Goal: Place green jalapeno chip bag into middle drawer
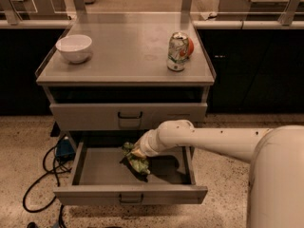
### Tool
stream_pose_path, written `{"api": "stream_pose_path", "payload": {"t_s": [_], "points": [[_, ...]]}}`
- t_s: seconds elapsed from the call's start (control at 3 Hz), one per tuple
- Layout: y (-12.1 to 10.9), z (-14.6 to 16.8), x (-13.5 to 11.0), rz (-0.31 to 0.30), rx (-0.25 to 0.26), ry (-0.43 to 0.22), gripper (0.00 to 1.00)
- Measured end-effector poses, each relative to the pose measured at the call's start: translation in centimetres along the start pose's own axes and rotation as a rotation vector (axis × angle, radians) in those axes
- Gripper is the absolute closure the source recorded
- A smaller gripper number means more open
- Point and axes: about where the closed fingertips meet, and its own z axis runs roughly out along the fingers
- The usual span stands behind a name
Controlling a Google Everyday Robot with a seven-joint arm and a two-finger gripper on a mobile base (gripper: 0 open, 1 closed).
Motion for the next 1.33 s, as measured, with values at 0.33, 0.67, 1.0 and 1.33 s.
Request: {"api": "stream_pose_path", "payload": {"t_s": [0.33,0.67,1.0,1.33], "points": [[-0.4,2.2,2.3,0.082,-0.076,-0.038,1.00],[-0.6,3.5,3.5,0.122,-0.139,-0.081,1.00],[-0.7,3.8,3.7,0.125,-0.148,-0.084,0.81],[-0.7,3.8,3.7,0.125,-0.148,-0.084,0.58]]}}
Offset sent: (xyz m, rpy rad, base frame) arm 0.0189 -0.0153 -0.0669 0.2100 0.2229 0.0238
